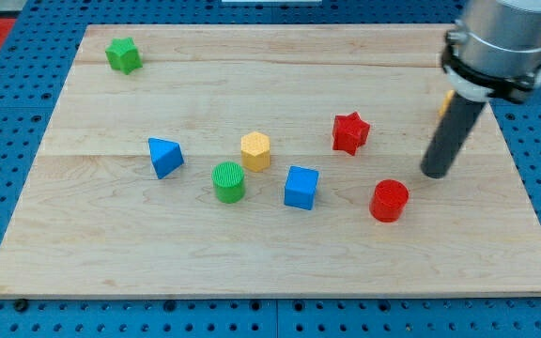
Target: Take the red star to the top center of the board
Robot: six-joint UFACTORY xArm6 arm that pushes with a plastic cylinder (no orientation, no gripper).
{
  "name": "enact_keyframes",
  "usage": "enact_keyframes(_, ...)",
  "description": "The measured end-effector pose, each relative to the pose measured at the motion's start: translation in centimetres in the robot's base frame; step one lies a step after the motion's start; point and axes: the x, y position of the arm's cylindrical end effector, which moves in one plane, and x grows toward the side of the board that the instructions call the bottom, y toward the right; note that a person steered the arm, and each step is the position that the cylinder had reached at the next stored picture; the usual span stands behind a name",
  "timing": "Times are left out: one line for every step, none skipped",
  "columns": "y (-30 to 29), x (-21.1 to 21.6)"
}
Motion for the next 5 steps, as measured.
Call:
enact_keyframes(-4.2,-1.1)
enact_keyframes(-6.8,-3.1)
enact_keyframes(-11.0,-5.2)
enact_keyframes(-14.4,-7.8)
enact_keyframes(-14.1,-10.9)
